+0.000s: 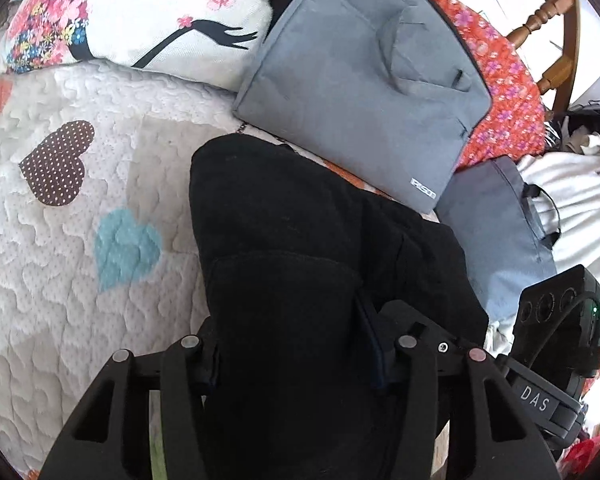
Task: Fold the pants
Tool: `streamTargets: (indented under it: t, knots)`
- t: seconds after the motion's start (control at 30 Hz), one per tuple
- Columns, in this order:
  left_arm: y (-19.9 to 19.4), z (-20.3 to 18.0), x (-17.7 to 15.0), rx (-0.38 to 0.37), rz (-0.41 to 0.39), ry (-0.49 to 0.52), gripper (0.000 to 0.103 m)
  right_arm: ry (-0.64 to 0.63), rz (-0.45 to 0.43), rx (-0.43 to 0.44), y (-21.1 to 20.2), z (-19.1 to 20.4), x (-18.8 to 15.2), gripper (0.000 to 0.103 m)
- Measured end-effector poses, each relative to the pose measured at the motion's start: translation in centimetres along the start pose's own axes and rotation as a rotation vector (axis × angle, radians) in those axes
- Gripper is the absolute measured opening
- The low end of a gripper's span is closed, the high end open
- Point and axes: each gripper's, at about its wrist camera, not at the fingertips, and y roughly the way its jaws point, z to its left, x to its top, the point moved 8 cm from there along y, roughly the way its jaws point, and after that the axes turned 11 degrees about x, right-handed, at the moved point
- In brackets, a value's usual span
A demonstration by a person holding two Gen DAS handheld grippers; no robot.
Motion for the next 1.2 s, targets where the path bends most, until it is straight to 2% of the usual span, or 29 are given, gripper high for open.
streamTargets:
  t: [0.1, 0.2, 0.27, 0.33, 0.4, 0.43, 0.57, 0.63, 0.73, 0.87, 0.9, 0.93, 1.13, 1.2]
  knots:
    - [1.3, 0.9, 0.1, 0.019, 0.023, -0.022, 0.051, 0.04, 0.012, -0.001, 1.0, -1.6, 0.1, 0.036]
    - [3.2, 1.9, -0.4, 0.07, 0.081, -0.036, 0.057, 0.127, 0.046, -0.022, 2.3, -4.5, -0.7, 0.044]
    - [2.9, 2.5, -0.6, 0.035, 0.1, -0.071, 0.058, 0.202, 0.045, 0.025, 2.1, -5.4, -0.9, 0.047]
    - [1.7, 2.8, -0.4, 0.02, 0.099, -0.09, 0.058, 0.235, 0.037, 0.035, 1.0, -5.6, -0.7, 0.06]
    - [0.7, 3.4, -0.7, 0.022, 0.097, -0.098, 0.059, 0.213, 0.031, 0.012, -0.2, -5.5, -0.8, 0.073]
    - [0.5, 3.8, -1.1, 0.024, 0.109, -0.103, 0.059, 0.207, 0.042, 0.003, -0.5, -5.4, -1.1, 0.073]
    - [1.0, 4.8, -4.0, 0.035, 0.186, -0.112, 0.064, 0.196, 0.117, -0.02, -1.0, -5.5, -3.7, 0.071]
    - [0.9, 4.5, -4.7, 0.043, 0.185, -0.097, 0.064, 0.176, 0.141, -0.062, -1.3, -5.5, -4.5, 0.045]
    - [0.4, 3.5, -4.7, 0.093, 0.159, -0.038, 0.058, 0.165, 0.143, -0.079, -2.3, -5.0, -4.7, 0.033]
    - [0.1, 2.7, -5.2, 0.15, 0.14, 0.009, 0.058, 0.158, 0.156, -0.16, -2.8, -6.1, -5.7, 0.036]
    - [-0.2, 2.6, -5.3, 0.156, 0.136, 0.008, 0.058, 0.166, 0.161, -0.18, -2.8, -6.6, -5.8, 0.042]
    - [-0.8, 2.5, -5.3, 0.158, 0.126, 0.008, 0.058, 0.167, 0.162, -0.186, -2.8, -6.7, -5.8, 0.043]
    - [-5.3, 1.7, -4.8, 0.185, -0.046, 0.072, 0.058, 0.084, 0.188, -0.296, -2.5, -6.7, -5.9, 0.049]
    - [-5.3, 1.2, -5.0, 0.158, -0.048, 0.092, 0.058, 0.096, 0.19, -0.298, -2.6, -6.8, -5.8, 0.05]
